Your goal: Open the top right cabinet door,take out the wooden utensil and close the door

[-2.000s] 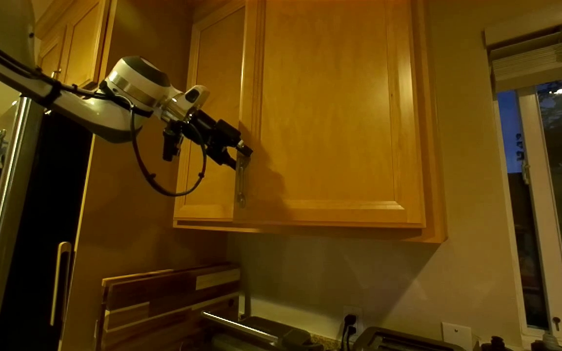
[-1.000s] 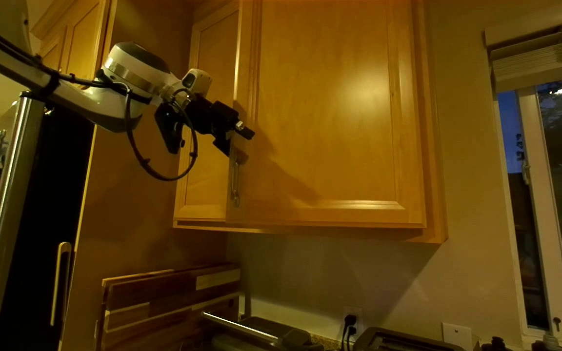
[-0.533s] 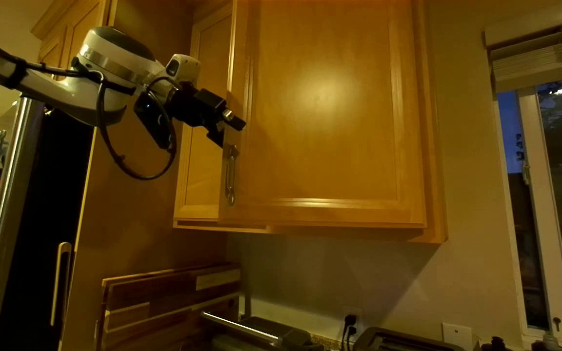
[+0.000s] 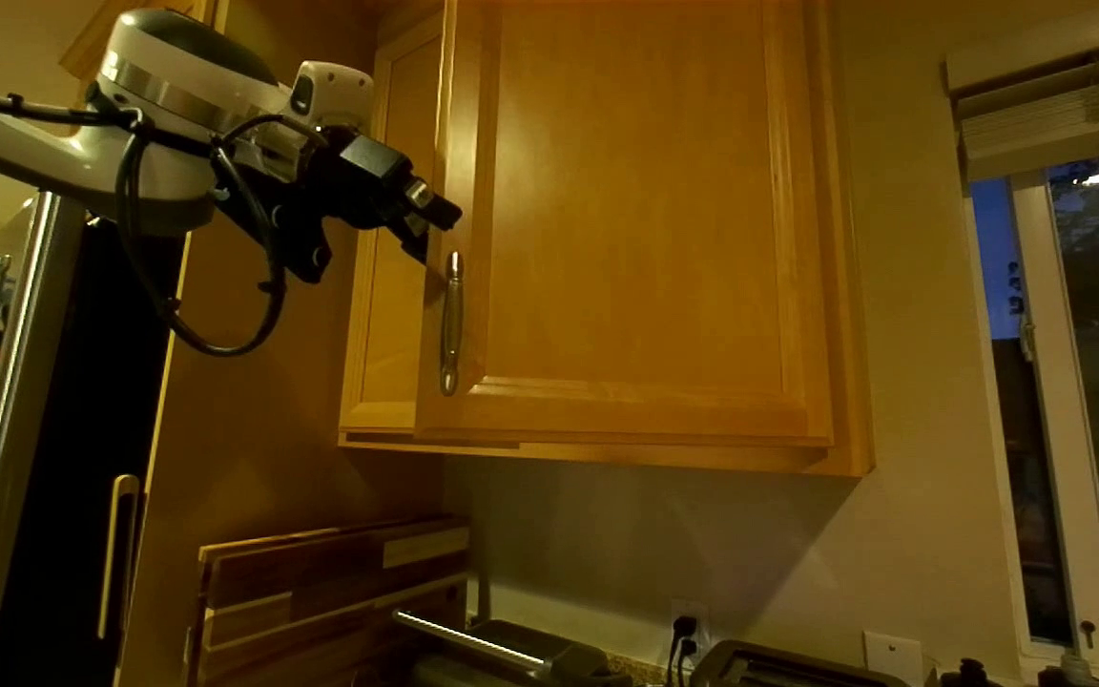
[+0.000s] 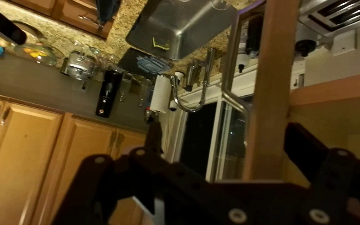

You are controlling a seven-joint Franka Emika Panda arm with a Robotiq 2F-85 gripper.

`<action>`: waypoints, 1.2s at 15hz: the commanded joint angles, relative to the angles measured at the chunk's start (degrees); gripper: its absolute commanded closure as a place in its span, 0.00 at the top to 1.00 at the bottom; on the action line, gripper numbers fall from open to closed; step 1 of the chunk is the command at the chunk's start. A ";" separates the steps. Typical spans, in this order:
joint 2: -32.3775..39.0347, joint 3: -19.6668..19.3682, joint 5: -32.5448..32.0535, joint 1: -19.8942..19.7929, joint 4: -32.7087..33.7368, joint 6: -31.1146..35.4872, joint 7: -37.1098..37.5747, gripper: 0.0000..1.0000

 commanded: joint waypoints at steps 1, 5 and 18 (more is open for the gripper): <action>-5.54 -1.67 -2.37 -0.63 -5.14 -3.42 3.46 1.00; -10.13 -2.63 -2.00 0.99 -8.12 -6.21 2.87 1.00; -8.20 -5.27 4.36 12.45 -10.54 15.68 -2.47 1.00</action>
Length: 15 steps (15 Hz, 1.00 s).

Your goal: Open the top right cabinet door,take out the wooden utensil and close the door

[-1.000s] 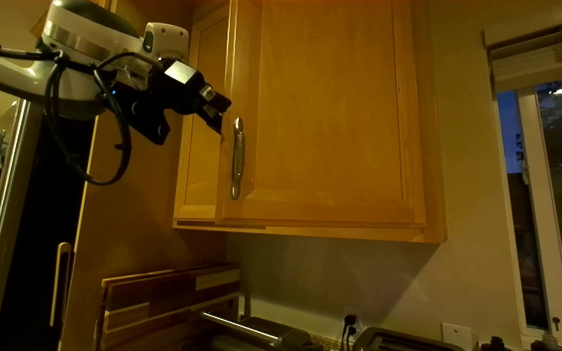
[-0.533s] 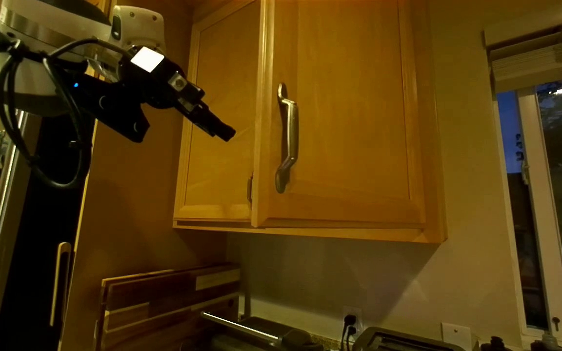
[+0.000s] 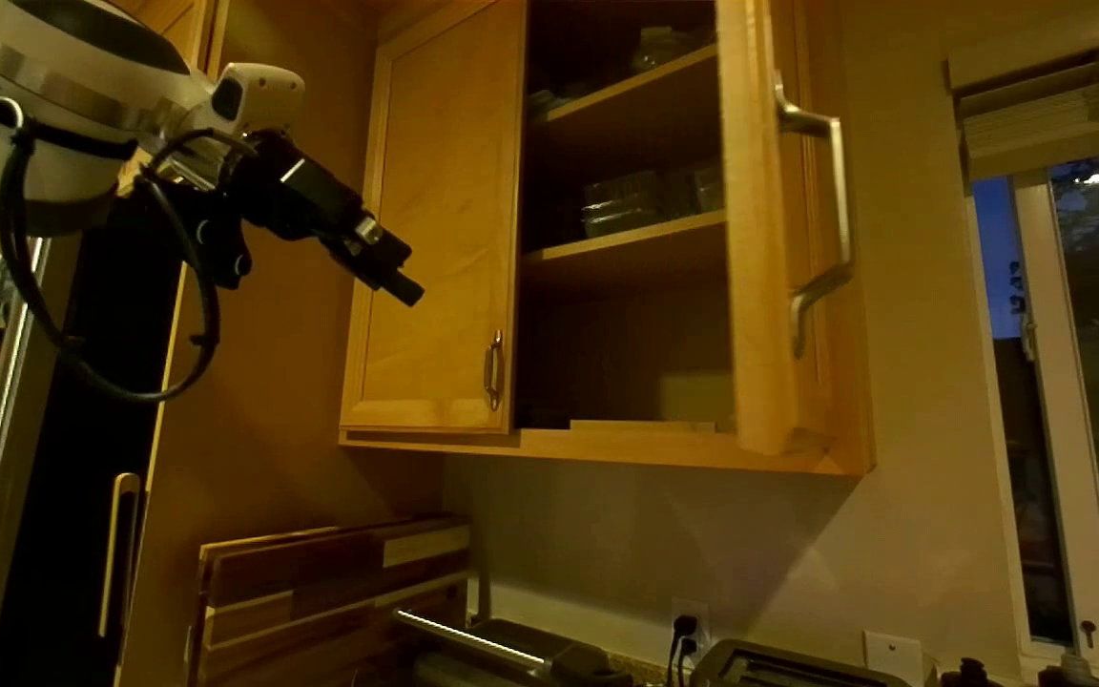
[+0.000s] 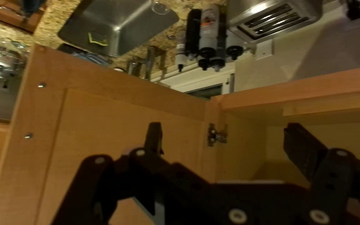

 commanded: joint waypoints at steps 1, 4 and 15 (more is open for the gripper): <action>4.90 -3.98 3.20 1.77 -0.36 11.18 -3.12 1.00; 12.22 -6.72 8.58 0.73 0.90 20.73 -9.49 1.00; 27.89 -4.98 29.10 -6.84 6.14 28.72 -37.72 1.00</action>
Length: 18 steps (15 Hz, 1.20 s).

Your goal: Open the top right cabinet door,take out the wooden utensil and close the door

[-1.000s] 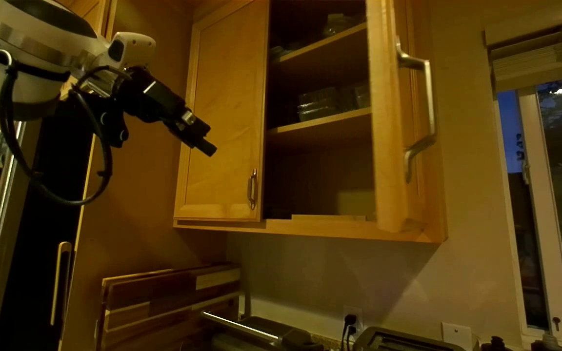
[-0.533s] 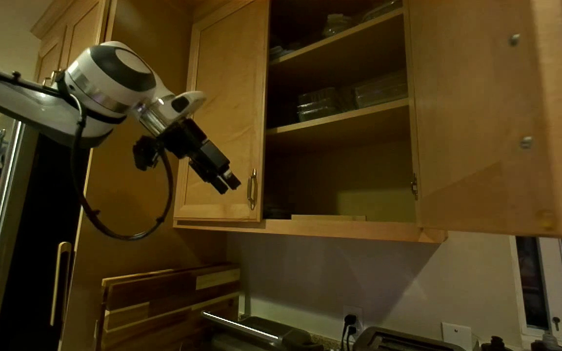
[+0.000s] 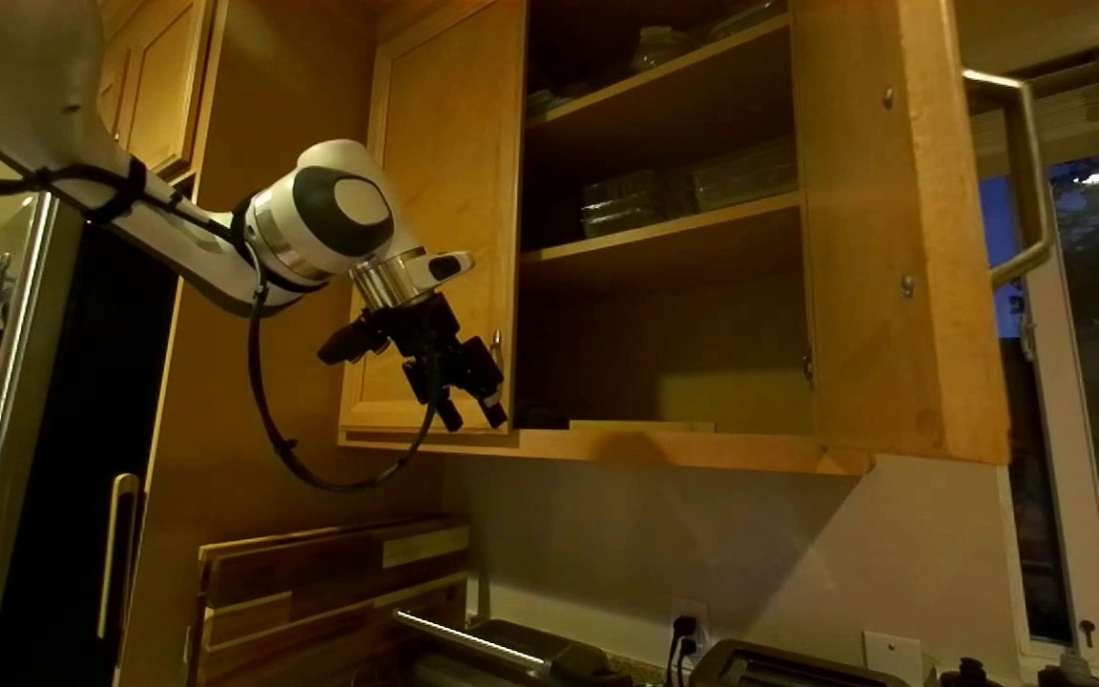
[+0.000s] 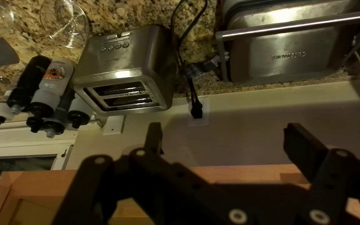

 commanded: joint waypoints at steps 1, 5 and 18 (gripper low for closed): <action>0.44 3.01 2.18 -3.74 0.37 0.35 -1.77 1.00; 0.52 3.39 2.06 -3.92 0.68 0.05 -1.74 1.00; 14.25 -7.18 11.12 -1.48 17.47 1.85 -39.35 1.00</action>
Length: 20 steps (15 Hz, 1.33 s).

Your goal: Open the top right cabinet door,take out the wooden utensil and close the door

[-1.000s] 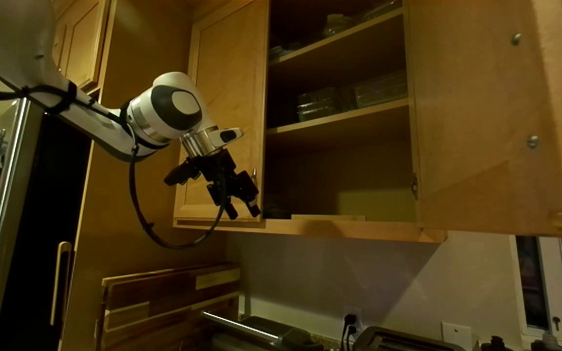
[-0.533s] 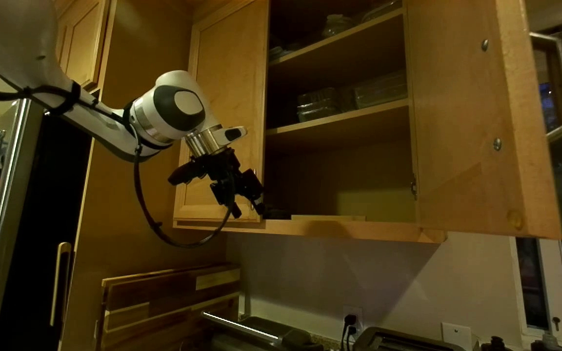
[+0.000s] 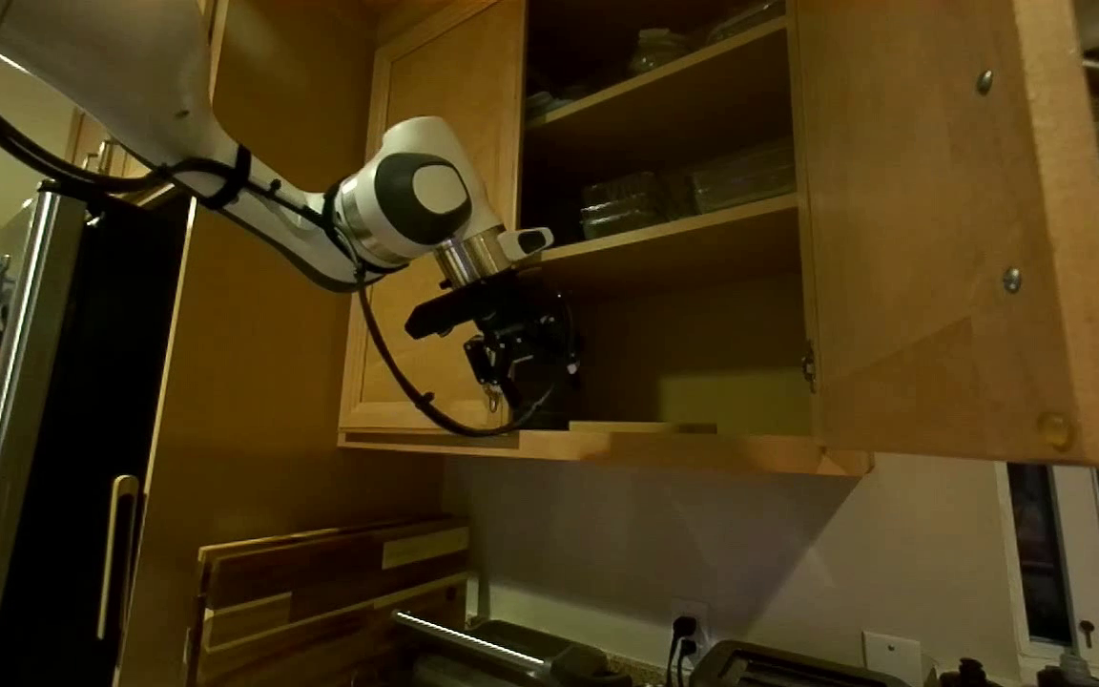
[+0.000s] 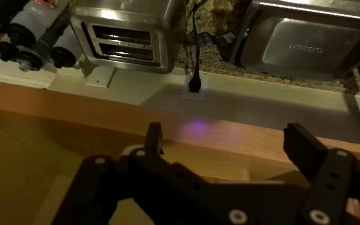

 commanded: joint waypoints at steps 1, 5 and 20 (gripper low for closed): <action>6.84 -2.21 3.35 1.62 8.06 -1.13 -11.88 1.00; 11.95 -1.87 4.32 1.04 14.01 -1.23 -20.76 1.00; 14.64 -4.14 5.19 -0.32 17.28 -2.78 -43.14 1.00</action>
